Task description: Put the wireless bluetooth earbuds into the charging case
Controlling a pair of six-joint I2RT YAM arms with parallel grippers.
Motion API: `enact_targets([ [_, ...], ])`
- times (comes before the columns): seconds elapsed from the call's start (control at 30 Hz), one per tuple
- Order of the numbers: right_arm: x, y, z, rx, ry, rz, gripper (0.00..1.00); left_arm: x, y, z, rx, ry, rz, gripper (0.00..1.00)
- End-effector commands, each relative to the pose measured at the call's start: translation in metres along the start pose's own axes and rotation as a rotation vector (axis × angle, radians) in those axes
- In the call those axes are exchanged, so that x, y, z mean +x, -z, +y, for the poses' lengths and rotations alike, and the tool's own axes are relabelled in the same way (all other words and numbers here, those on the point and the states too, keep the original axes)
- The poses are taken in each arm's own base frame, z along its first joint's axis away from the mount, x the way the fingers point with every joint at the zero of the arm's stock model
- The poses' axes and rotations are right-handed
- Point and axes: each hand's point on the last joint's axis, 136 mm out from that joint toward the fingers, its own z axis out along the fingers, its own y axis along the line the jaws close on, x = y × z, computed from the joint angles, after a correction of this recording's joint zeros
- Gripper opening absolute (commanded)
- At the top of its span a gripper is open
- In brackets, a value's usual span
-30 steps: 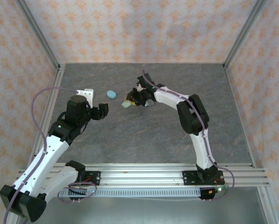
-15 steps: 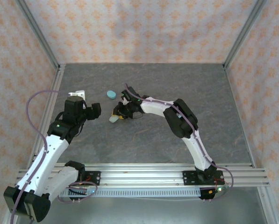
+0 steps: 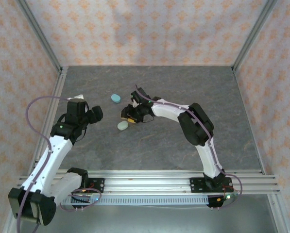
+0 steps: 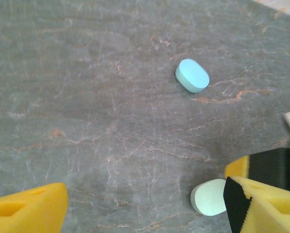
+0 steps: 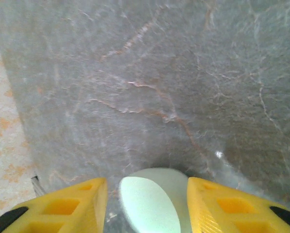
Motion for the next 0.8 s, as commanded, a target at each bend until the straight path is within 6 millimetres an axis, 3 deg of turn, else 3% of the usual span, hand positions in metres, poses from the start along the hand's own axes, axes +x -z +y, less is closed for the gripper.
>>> enact_targets([
  [0.0,-0.012,0.041,0.016,-0.005,0.05,-0.069,0.49,-0.006,-0.001,-0.006,0.009,0.081,0.047,0.83],
  [0.2,-0.02,0.086,0.013,-0.013,0.044,-0.147,0.51,-0.013,-0.024,-0.019,0.002,0.138,0.129,0.81],
  [0.4,-0.014,0.129,-0.021,0.027,0.008,-0.228,0.51,-0.01,-0.068,-0.031,-0.046,0.288,0.263,0.75],
  [0.57,-0.003,0.154,-0.049,0.059,-0.04,-0.281,0.52,-0.008,-0.11,-0.047,-0.057,0.353,0.338,0.7],
  [0.77,0.0,0.173,-0.06,0.075,-0.055,-0.324,0.53,-0.013,-0.154,-0.06,-0.131,0.349,0.381,0.69],
])
